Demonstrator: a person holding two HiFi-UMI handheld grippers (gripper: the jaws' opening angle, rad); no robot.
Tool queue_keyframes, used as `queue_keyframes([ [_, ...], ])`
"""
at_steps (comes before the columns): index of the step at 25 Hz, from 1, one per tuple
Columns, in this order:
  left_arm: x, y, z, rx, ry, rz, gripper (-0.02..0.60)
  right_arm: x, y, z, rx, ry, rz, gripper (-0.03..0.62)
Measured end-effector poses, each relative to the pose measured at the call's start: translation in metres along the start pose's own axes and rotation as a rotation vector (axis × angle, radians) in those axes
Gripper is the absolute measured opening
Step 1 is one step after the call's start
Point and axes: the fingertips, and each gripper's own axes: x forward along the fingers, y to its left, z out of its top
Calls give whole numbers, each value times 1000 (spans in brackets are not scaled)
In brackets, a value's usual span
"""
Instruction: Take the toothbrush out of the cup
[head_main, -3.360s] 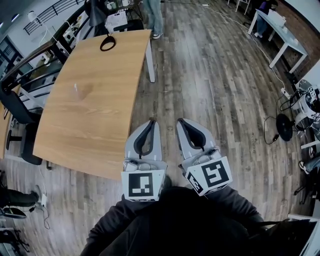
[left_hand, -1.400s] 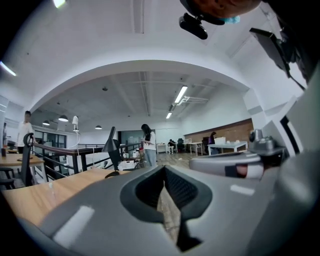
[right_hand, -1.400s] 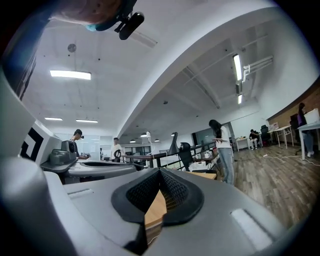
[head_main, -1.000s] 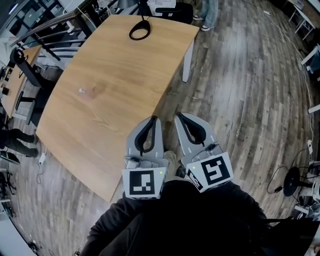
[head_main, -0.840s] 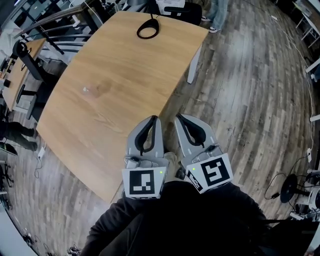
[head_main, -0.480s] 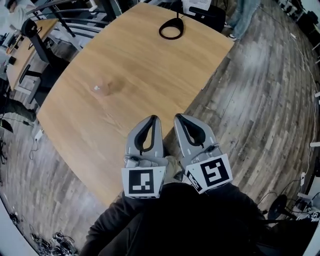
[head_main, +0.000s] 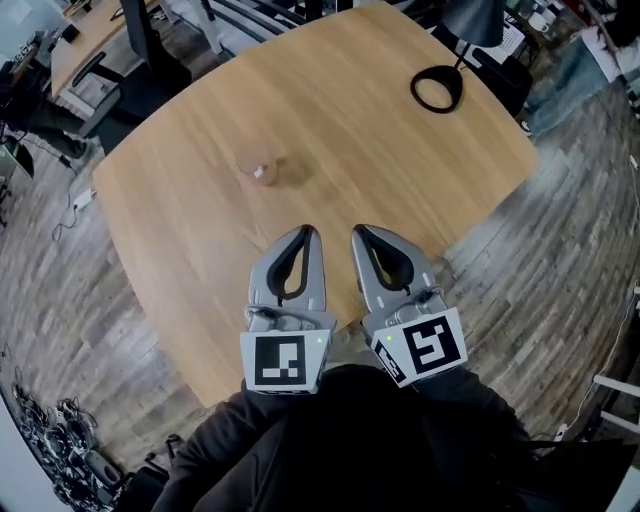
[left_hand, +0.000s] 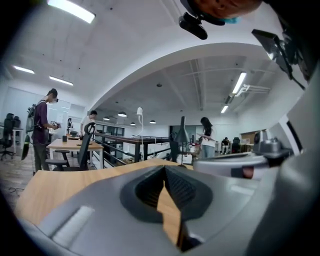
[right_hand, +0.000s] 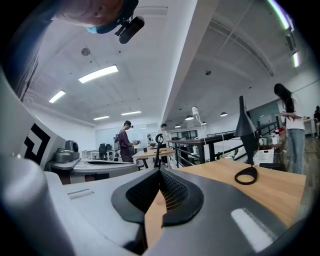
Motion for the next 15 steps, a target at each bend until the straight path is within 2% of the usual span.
queue_keyframes([
  [4,-3,37,6,-17,-24,84,8,31,22,6,-24,5,83,2],
  [15,-6,88,28,-39,-73,279,8,84,46,30,-71,-4,269,2],
])
